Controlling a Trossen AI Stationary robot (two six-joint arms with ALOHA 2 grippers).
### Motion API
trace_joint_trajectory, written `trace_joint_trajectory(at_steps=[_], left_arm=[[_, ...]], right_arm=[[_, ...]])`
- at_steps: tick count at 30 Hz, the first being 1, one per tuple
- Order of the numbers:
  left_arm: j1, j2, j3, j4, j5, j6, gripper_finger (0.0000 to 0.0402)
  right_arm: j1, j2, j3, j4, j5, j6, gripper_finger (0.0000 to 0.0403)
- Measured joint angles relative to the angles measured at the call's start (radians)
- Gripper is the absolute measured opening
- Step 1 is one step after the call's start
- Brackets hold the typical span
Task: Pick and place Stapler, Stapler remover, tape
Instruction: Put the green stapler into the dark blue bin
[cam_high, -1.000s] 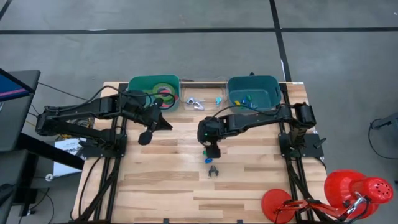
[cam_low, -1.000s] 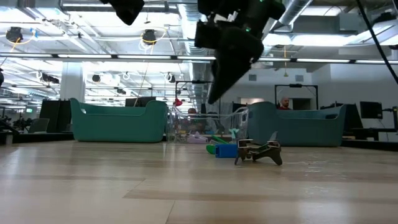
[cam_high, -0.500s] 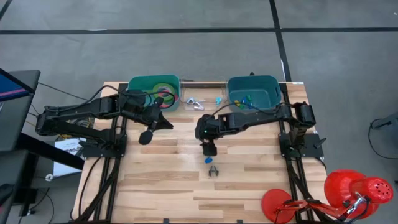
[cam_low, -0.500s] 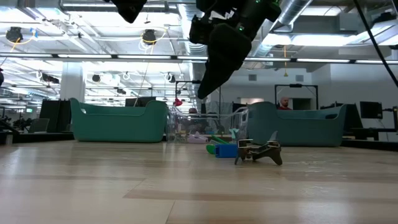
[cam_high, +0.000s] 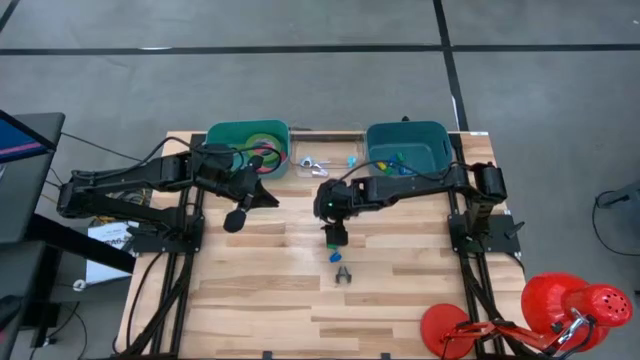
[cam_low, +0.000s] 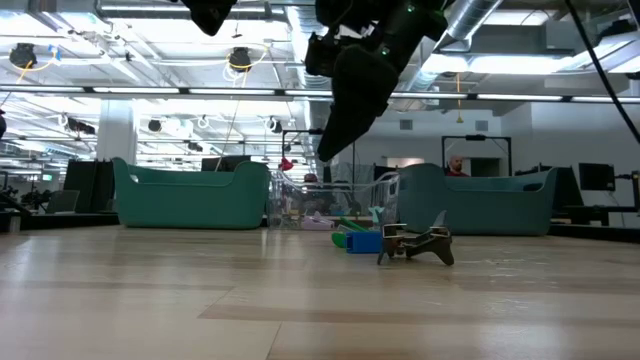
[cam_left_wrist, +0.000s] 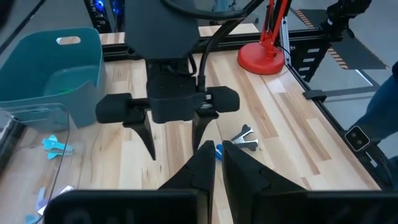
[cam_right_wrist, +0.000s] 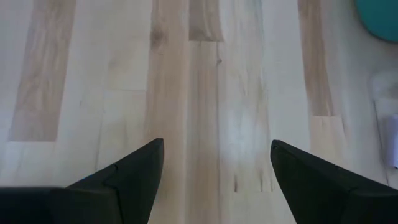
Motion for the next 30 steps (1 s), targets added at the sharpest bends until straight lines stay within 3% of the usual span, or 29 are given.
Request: trace_joint_trajectory(at_steps=[30], left_arm=[[0.0, 0.0, 0.0, 0.044, 0.0, 0.0, 0.0021]], right_arm=[[0.028, -0.001, -0.017, -0.001, -0.003, 0.0, 0.0286]])
